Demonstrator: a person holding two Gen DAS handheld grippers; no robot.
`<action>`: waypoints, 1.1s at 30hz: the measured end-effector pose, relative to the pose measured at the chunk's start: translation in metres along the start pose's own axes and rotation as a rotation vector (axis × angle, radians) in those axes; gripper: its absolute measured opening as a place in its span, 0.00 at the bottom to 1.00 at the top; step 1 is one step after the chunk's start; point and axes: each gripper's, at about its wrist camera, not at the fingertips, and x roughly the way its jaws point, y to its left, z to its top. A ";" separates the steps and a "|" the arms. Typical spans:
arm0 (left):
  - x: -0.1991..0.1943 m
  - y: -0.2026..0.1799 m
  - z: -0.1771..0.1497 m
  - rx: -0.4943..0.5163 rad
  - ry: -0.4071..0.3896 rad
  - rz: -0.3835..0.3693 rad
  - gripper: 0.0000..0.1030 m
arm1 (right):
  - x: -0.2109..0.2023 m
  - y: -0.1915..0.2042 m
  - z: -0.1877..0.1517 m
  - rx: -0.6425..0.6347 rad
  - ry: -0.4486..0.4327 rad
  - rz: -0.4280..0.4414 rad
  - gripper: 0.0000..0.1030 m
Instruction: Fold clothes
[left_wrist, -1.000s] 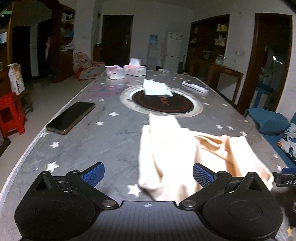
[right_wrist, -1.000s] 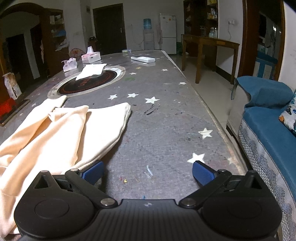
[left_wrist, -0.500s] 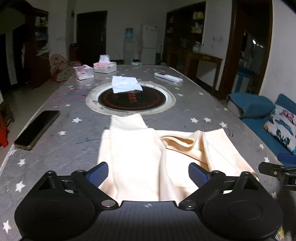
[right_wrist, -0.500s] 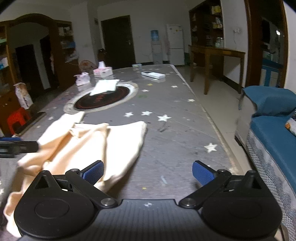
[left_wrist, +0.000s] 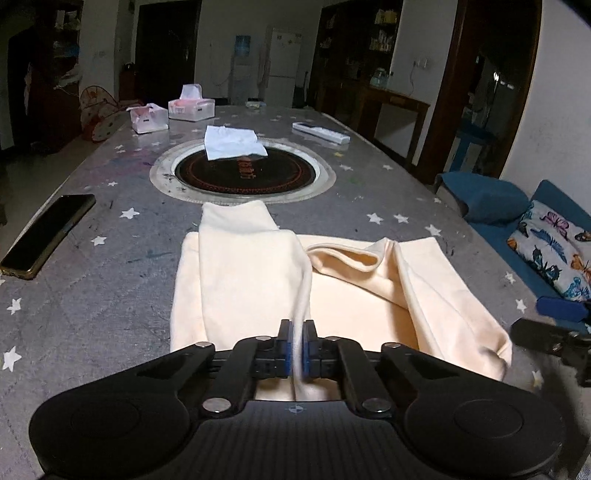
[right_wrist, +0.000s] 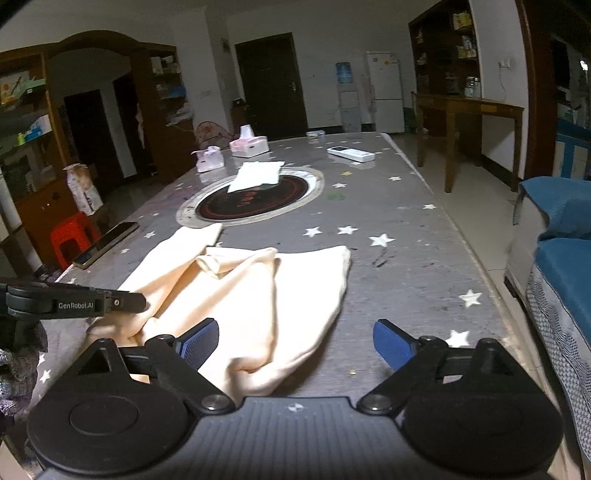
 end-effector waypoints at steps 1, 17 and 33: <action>-0.002 0.001 -0.001 -0.003 -0.006 -0.004 0.04 | 0.000 0.002 0.000 -0.002 0.001 0.007 0.89; -0.083 0.029 -0.017 -0.106 -0.144 0.012 0.03 | 0.004 0.031 0.007 -0.074 0.006 0.087 0.76; -0.123 0.054 -0.058 -0.165 -0.126 0.054 0.02 | 0.050 0.059 0.016 -0.136 0.069 0.107 0.68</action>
